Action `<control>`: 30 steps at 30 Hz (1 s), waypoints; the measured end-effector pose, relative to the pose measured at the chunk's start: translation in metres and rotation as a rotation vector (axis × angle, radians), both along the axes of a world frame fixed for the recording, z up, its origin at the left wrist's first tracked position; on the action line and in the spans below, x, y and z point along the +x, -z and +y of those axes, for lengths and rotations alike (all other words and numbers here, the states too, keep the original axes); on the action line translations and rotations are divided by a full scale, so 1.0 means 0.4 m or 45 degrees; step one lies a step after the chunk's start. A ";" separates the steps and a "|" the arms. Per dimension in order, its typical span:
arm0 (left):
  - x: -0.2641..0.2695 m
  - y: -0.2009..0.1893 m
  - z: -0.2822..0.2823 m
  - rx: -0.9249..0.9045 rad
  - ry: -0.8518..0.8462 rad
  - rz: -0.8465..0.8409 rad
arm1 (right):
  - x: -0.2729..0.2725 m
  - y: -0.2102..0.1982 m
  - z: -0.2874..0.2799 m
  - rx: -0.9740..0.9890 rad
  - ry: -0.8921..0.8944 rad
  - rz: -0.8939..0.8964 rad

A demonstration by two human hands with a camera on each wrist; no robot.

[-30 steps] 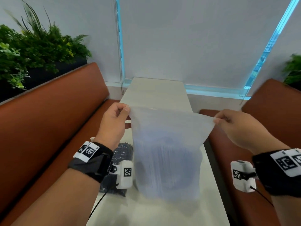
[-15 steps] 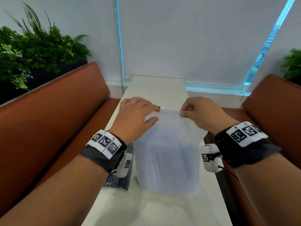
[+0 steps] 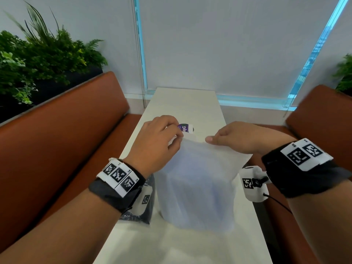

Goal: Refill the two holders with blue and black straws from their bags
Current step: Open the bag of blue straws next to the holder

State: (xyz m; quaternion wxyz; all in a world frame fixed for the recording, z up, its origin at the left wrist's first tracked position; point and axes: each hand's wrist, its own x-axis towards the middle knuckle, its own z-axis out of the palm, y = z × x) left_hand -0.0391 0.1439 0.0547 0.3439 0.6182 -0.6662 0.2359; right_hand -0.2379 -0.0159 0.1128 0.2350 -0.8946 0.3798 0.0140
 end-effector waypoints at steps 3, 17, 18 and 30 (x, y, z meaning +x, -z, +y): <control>-0.007 -0.001 -0.003 -0.013 -0.007 -0.006 | 0.010 0.003 0.015 0.070 -0.057 0.006; -0.065 -0.014 0.059 0.267 0.167 -0.072 | 0.056 0.052 -0.010 -0.191 0.168 -0.280; -0.068 -0.014 0.068 0.340 0.208 -0.007 | 0.056 0.055 -0.013 -0.268 0.169 -0.289; 0.008 0.038 0.017 1.025 -0.067 0.792 | 0.046 0.163 0.033 -0.006 -0.005 -0.189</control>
